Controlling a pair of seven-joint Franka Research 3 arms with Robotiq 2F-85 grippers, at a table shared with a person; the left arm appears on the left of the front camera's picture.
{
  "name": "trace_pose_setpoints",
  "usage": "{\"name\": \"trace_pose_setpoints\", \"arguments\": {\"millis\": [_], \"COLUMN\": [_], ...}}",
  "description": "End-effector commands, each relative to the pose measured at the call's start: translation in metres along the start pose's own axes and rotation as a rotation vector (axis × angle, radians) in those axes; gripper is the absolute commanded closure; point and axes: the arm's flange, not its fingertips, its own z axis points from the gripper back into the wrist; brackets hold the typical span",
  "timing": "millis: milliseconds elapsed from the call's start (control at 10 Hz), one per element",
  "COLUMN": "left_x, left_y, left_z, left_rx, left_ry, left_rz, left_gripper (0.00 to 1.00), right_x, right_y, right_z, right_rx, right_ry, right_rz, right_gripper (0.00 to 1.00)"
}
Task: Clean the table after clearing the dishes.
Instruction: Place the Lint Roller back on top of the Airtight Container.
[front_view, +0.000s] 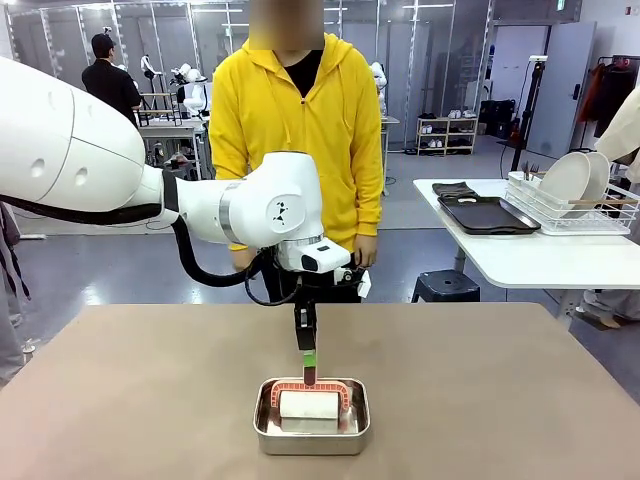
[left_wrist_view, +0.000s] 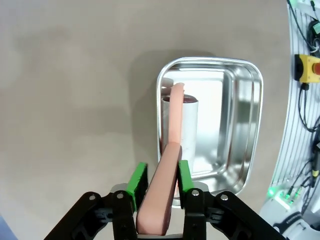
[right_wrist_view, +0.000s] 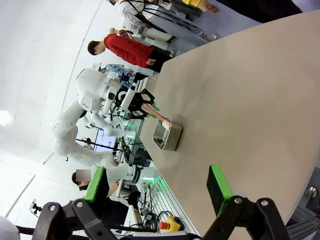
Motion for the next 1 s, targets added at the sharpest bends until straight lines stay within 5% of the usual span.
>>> {"name": "trace_pose_setpoints", "arguments": {"millis": [0, 600, 900], "left_x": [-0.001, -0.004, -0.009], "left_y": [0.0, -0.017, -0.022], "left_z": [-0.006, 0.045, 0.057], "left_rx": [0.016, 0.065, 0.062], "left_ry": [0.002, -0.019, 0.01], "left_rz": [-0.021, -0.03, 0.003], "left_gripper": [0.46, 0.0, 0.0], "right_x": [-0.002, -0.002, -0.002], "right_y": [0.004, 0.004, 0.004], "right_z": [-0.001, -0.001, -0.001], "right_rx": [0.006, 0.006, 0.006], "right_ry": [-0.002, -0.002, -0.002], "right_rz": [0.008, 0.008, 0.008], "right_gripper": [0.0, 0.0, 0.0]}}
